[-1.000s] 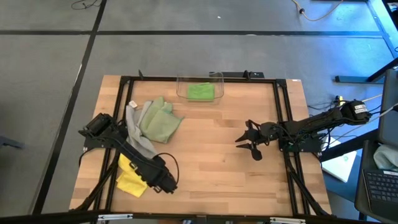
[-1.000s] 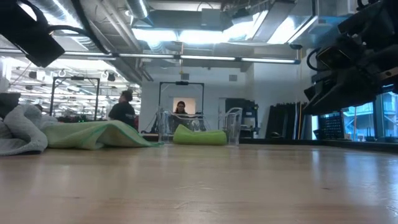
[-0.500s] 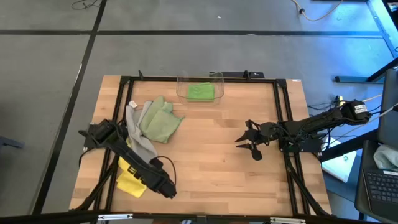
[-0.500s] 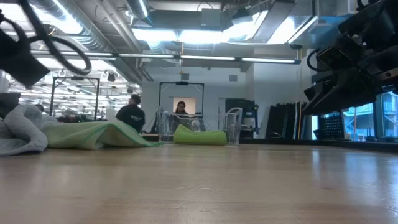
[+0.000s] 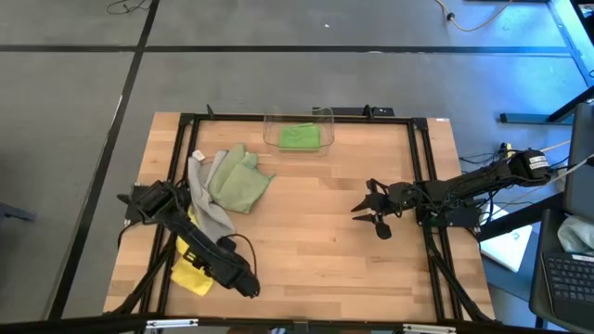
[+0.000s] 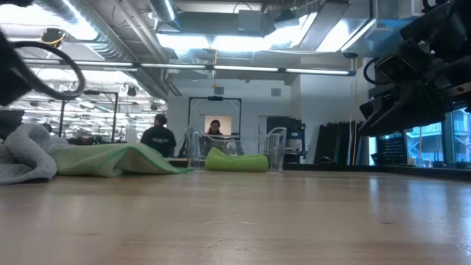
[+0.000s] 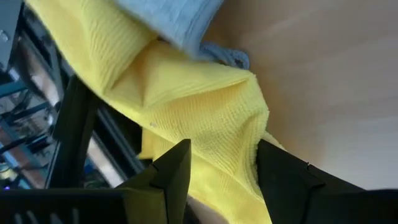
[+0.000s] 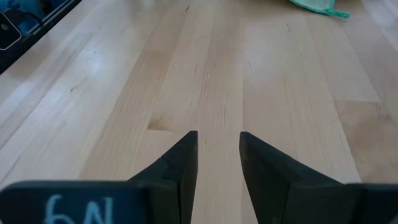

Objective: Fold microfiber towels
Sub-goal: Fold the yellow microfiber cloth

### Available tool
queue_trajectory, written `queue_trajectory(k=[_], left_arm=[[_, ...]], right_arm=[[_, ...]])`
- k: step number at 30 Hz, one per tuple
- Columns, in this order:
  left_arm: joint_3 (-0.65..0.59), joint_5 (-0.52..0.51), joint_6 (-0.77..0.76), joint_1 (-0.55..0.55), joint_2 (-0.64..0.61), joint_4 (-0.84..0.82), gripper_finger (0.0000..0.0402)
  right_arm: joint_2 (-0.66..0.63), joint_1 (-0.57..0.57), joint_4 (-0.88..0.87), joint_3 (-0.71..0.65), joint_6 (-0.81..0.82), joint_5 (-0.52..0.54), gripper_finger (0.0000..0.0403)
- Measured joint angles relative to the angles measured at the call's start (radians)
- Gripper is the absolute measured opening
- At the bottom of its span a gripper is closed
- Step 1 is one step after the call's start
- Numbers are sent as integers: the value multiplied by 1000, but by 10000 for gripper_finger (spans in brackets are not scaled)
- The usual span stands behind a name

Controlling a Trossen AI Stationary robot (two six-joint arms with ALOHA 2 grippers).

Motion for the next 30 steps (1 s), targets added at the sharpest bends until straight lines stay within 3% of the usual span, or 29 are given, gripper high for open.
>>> queue_trajectory(k=[12, 15, 21, 27, 30], left_arm=[[0, 9, 3, -27, 0, 43, 150], [0, 10, 17, -28, 0, 70, 116], [0, 17, 122, -24, -1, 82, 10], [131, -98, 219, 19, -1, 68, 2], [261, -229, 285, 46, -2, 54, 2]], right_arm=[[0, 0, 1, 0, 2, 0, 122], [0, 0, 1, 0, 2, 0, 122], [0, 0, 1, 0, 2, 1, 122], [0, 0, 2, 0, 0, 1, 122], [0, 0, 7, 0, -1, 1, 122]])
